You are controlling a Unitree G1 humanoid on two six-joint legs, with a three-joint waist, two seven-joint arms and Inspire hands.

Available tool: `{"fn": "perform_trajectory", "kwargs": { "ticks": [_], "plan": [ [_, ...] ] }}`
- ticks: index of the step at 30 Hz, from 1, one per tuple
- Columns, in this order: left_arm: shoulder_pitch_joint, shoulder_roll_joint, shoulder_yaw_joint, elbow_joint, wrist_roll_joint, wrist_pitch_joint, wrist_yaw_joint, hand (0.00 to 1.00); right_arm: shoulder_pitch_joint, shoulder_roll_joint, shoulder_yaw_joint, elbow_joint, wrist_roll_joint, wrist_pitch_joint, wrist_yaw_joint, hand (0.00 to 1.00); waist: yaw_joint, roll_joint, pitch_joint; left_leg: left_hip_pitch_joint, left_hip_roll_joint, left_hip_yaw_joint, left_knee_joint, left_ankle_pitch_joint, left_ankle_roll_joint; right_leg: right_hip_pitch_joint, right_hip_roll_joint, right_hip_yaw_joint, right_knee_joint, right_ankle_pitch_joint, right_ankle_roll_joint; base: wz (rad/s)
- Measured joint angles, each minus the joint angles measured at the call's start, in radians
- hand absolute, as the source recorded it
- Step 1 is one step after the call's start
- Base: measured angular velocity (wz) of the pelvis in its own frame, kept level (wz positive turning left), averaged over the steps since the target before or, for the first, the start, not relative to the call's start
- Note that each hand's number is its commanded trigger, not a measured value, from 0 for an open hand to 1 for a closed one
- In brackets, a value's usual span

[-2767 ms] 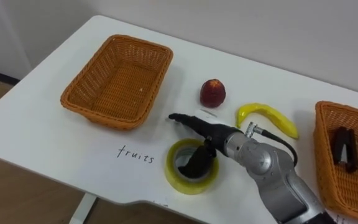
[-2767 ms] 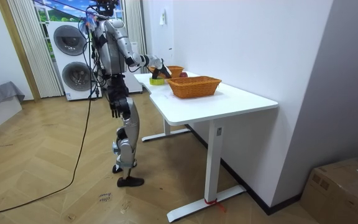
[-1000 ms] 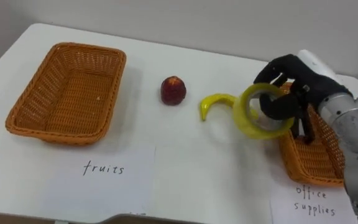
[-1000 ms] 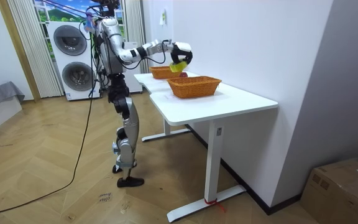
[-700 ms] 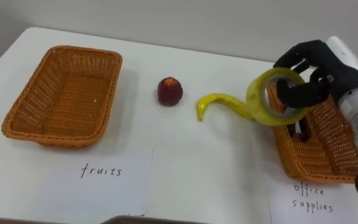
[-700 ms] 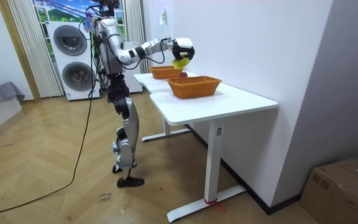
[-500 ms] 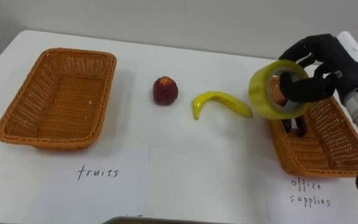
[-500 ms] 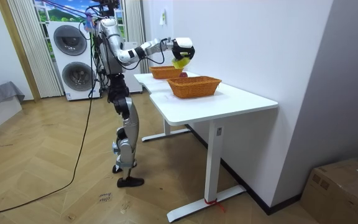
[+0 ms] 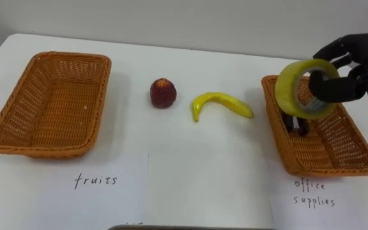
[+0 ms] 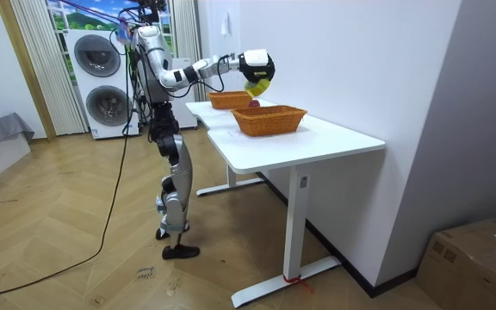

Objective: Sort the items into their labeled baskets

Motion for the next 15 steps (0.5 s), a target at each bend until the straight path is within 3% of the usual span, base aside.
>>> {"fn": "perform_trajectory", "kwargs": {
  "ticks": [5,15],
  "plan": [
    [0.001,0.0,0.0,0.0,0.0,0.0,0.002,0.0,0.0,0.0,0.0,0.017,0.0,0.0,-0.017,1.0,-0.008,0.008,-0.0046,0.001,0.0,0.001,0.0,0.0,0.0,0.0,0.0,0.0,0.0,0.0,0.0,0.0],
    [0.001,0.0,-0.002,0.0,0.0,0.0,0.003,0.0,0.007,-0.008,0.0,0.026,-0.002,0.0,-0.017,1.0,-0.017,0.007,-0.0038,0.001,0.0,0.004,0.0,0.0,0.0,0.001,0.001,0.009,0.001,0.0,0.0,0.0]
  ]
}}
